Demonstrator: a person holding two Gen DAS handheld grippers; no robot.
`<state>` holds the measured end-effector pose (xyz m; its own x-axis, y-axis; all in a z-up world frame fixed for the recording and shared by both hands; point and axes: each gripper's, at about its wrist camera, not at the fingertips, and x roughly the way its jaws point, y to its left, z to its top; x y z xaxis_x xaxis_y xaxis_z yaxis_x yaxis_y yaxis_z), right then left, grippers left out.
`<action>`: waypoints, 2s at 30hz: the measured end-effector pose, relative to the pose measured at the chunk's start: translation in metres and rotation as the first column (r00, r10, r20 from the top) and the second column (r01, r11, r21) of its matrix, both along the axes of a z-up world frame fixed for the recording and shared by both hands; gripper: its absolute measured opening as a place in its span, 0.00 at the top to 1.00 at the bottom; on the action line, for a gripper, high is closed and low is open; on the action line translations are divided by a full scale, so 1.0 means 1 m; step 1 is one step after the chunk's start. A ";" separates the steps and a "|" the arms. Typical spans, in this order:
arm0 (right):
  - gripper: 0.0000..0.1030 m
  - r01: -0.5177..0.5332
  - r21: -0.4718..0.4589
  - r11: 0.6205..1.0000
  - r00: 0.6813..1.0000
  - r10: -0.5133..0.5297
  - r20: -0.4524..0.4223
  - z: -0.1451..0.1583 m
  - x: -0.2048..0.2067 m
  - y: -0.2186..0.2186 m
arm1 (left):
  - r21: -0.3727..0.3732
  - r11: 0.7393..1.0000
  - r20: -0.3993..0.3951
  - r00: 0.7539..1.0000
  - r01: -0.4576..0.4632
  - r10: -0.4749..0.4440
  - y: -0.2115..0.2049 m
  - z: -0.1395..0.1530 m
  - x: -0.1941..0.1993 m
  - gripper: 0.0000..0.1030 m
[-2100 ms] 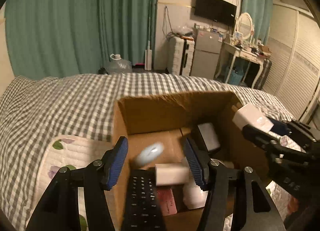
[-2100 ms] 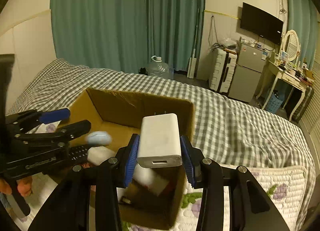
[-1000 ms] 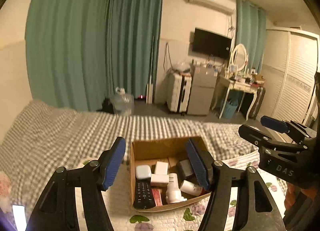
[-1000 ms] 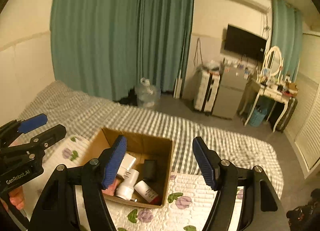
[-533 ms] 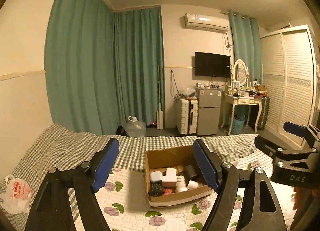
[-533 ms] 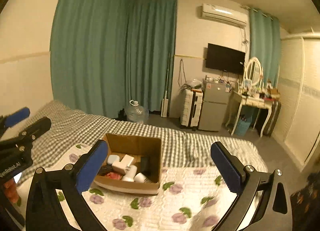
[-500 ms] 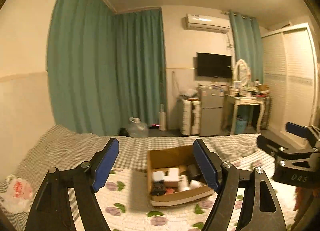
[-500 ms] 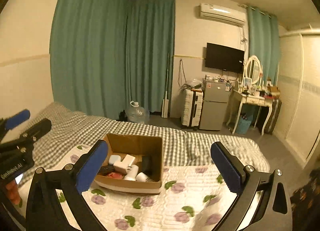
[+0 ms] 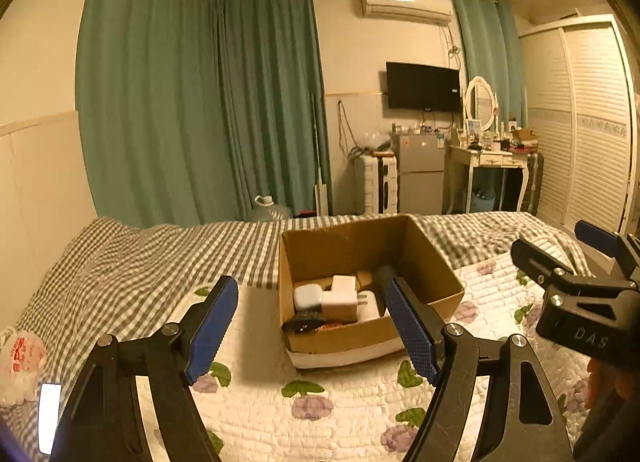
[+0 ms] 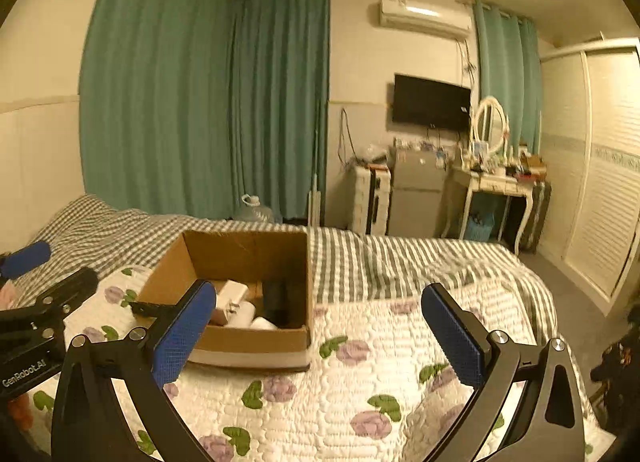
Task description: Organize rigid objects
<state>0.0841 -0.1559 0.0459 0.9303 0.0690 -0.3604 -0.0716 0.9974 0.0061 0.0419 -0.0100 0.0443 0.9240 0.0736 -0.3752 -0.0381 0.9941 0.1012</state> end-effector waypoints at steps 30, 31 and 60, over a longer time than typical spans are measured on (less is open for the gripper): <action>0.00 -0.002 -0.010 1.000 1.000 0.002 -0.012 -0.009 -0.002 0.011 | -0.071 0.997 -0.017 0.999 -0.030 0.029 0.015 -0.004 -0.004 0.23; 0.00 -0.001 -0.010 1.000 1.000 0.001 -0.013 -0.009 -0.003 0.011 | -0.068 0.997 -0.016 0.999 -0.032 0.031 0.015 -0.004 -0.004 0.23; 0.00 -0.009 -0.014 1.000 0.999 0.009 -0.036 -0.013 -0.001 0.016 | -0.069 0.997 -0.033 0.999 -0.038 0.036 0.015 -0.005 -0.004 0.23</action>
<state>0.0827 -0.1404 0.0325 0.9162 0.0720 -0.3941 -0.0805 0.9967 -0.0050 0.0384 0.0053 0.0392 0.9088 0.0807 -0.4094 -0.0732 0.9967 0.0341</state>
